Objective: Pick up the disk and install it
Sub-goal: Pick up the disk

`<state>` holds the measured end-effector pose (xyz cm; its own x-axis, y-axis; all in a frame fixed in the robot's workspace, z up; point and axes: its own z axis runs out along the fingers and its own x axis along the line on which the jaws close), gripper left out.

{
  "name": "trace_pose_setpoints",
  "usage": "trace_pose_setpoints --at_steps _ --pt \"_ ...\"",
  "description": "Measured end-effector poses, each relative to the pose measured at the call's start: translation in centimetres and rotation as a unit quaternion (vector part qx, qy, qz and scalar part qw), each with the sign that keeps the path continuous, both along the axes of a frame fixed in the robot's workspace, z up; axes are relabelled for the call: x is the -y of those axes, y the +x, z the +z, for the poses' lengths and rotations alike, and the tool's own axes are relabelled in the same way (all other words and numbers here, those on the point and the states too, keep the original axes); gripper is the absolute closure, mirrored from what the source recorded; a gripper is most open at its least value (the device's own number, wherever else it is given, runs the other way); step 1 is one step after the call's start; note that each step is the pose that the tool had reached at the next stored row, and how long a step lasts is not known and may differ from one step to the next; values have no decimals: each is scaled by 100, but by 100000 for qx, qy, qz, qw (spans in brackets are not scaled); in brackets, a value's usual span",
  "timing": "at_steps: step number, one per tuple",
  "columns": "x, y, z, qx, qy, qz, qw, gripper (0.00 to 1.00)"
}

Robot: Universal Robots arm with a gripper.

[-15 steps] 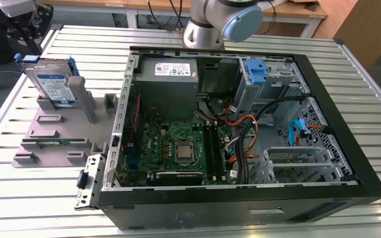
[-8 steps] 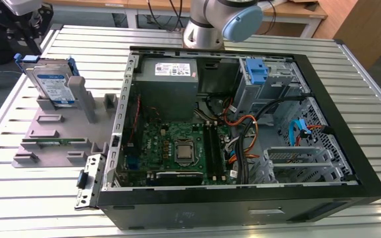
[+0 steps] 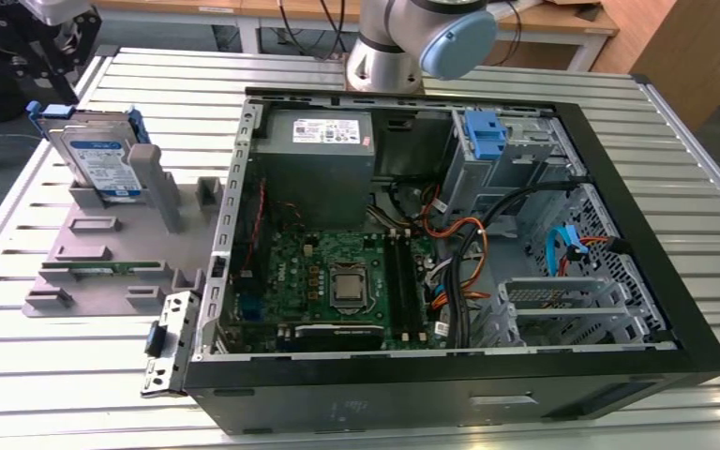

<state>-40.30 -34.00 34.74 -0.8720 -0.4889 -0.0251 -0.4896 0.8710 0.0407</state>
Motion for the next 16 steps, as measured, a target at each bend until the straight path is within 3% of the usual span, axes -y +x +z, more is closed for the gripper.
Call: trace_pose_setpoints --at_steps 3,7,12,16 --pt "0 0 -4 -5 -3 2745 99962 89" --pt "0 0 -10 -4 -2 6342 99799 89" --pt "0 0 -19 -4 -2 10901 99404 89" --pt "0 0 -25 -6 -2 14523 98940 89"
